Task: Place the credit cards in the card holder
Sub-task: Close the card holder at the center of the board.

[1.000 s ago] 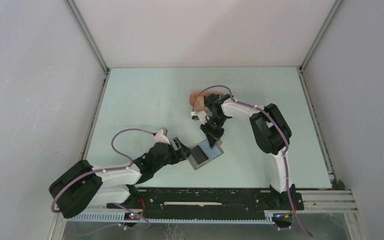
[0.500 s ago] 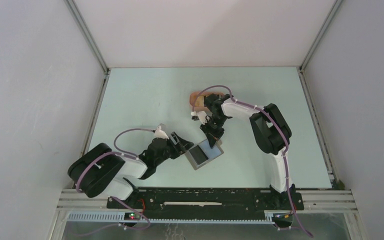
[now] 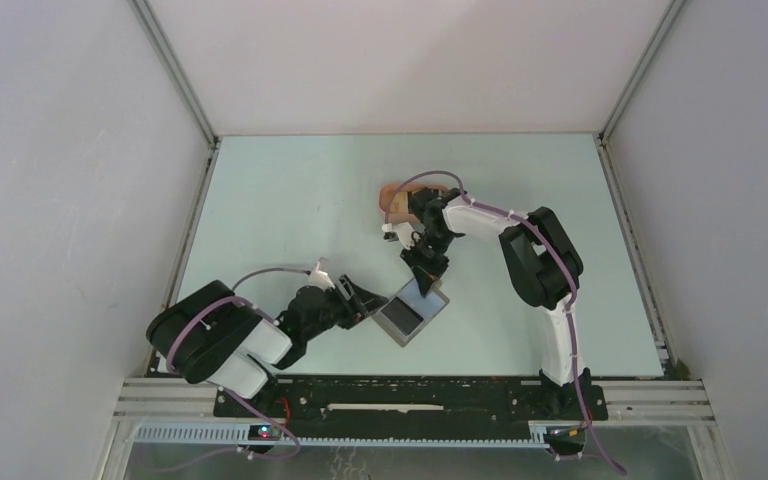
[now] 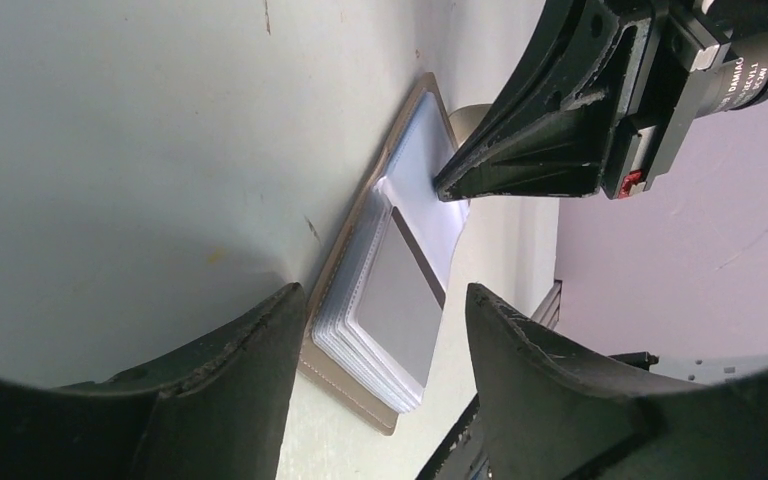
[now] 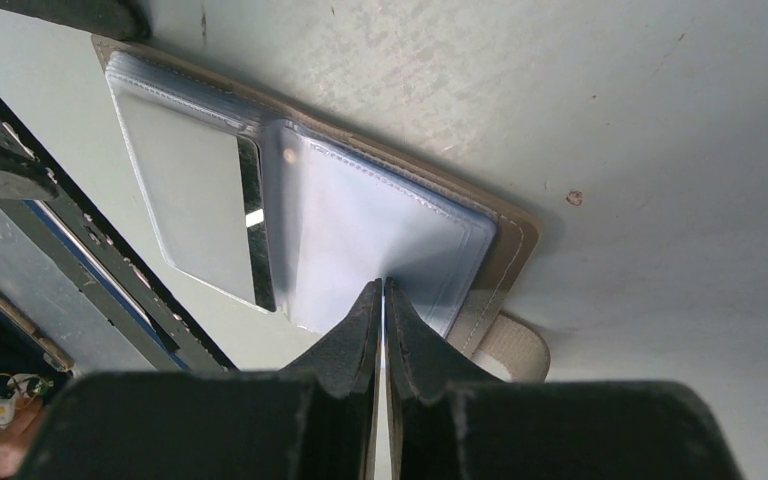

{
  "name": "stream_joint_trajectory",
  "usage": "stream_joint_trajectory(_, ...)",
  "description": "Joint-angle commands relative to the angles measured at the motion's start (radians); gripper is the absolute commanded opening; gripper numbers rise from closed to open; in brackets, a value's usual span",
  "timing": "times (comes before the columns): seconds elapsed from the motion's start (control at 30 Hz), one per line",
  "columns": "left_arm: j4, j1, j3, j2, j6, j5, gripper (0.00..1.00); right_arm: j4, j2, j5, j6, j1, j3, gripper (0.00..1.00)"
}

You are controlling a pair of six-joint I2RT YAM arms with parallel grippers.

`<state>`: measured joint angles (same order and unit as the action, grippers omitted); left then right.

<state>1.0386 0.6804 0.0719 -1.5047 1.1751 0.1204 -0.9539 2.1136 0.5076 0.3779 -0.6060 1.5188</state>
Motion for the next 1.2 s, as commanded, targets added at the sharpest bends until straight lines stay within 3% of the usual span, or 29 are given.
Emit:
stream_joint_trajectory(0.0,-0.169,0.002,-0.045,0.009,-0.032,0.010,0.67,-0.002,0.035,-0.059,0.035,-0.005,0.000,0.12)
stream_joint_trajectory(0.33,-0.512,0.005,-0.022,0.237,-0.122,-0.016,0.72,0.006,0.010,-0.040,0.039,-0.003,-0.003,0.14)
stream_joint_trajectory(0.53,-0.586,0.008,-0.006,0.270,-0.125,0.005,0.74,0.006,0.013,-0.038,0.039,-0.006,-0.004,0.14)
stream_joint_trajectory(0.77,-0.536,0.006,0.022,0.191,-0.107,0.047,0.81,0.006,0.020,-0.039,0.041,-0.011,-0.005,0.15)
stream_joint_trajectory(1.17,-0.200,0.001,-0.051,-0.003,0.037,0.155,0.78,0.007,0.017,-0.035,0.041,-0.016,-0.005,0.14)
